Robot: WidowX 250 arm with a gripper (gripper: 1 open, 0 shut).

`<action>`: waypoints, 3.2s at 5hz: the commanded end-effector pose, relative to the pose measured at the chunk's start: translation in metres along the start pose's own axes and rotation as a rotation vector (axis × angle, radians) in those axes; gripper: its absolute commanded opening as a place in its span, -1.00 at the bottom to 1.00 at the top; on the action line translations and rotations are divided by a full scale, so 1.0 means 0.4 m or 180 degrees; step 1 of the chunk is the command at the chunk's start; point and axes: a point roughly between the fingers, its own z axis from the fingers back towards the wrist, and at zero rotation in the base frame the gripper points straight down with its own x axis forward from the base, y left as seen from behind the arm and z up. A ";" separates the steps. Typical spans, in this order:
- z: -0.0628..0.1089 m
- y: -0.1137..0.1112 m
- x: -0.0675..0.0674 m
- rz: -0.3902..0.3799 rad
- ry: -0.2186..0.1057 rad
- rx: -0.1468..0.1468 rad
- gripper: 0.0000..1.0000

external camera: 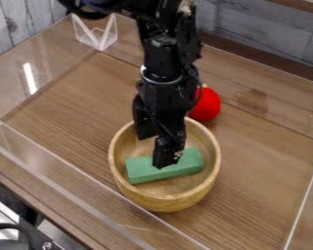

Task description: Remove the green stick from the brown bowl and put it on the table

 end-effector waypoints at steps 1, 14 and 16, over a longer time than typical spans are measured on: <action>0.010 0.014 0.012 0.0046 -0.0086 0.0059 1.00; -0.078 0.018 0.021 0.0131 -0.0238 -0.0073 -1.00; -0.099 0.049 0.003 0.0089 -0.0299 -0.0129 -1.00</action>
